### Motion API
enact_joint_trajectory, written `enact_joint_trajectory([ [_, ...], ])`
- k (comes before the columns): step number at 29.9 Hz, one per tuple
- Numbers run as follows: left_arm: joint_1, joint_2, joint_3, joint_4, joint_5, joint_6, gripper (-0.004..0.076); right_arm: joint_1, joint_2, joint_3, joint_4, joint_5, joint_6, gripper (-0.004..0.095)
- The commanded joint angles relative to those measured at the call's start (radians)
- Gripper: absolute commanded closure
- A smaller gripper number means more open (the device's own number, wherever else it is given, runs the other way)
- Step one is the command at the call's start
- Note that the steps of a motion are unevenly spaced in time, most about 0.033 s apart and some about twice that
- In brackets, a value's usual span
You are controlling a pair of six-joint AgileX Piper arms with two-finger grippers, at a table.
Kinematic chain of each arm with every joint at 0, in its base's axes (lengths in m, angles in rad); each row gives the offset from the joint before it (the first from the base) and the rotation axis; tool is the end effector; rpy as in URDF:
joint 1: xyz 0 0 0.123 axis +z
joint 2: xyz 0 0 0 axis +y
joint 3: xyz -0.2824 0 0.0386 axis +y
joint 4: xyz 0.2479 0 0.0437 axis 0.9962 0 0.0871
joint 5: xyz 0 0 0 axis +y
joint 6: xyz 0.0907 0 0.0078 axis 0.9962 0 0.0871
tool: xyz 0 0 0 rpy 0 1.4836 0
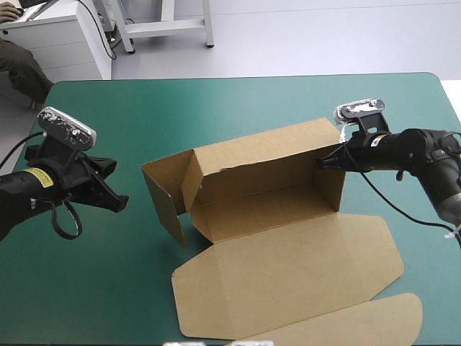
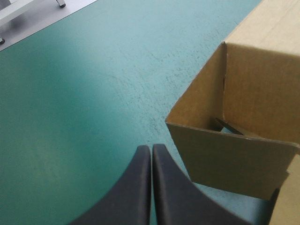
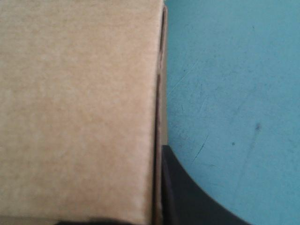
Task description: Fold the box
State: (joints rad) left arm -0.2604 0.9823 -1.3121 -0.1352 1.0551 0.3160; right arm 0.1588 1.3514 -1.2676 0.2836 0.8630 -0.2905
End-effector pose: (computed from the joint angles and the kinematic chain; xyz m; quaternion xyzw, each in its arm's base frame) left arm 0.1601 -0.0537 0.4473 0.2501 0.8554 -0.0550 0.4503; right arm 0.2796 0.0644 0.3635 -0.1592 0.9156 0.1097 0.3526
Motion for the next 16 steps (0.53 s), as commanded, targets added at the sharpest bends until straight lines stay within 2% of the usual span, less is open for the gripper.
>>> enact_joint_trajectory([
  [1,0.001,-0.026,-0.019,-0.015,-0.105,-0.009,0.0731,-0.002,0.004,-0.111,-0.046,0.120,0.083,0.0926],
  [5,0.001,-0.026,-0.019,-0.015,-0.134,-0.009,0.0731,-0.002,0.081,-0.191,-0.096,0.270,0.112,0.0927],
  [7,0.001,-0.026,-0.019,-0.015,-0.134,-0.009,0.0731,-0.002,0.131,-0.225,-0.096,0.299,0.112,0.0927],
  [16,0.001,-0.024,-0.019,-0.026,-0.140,-0.009,0.0731,-0.002,0.387,-0.412,-0.069,0.272,0.149,0.0927],
])
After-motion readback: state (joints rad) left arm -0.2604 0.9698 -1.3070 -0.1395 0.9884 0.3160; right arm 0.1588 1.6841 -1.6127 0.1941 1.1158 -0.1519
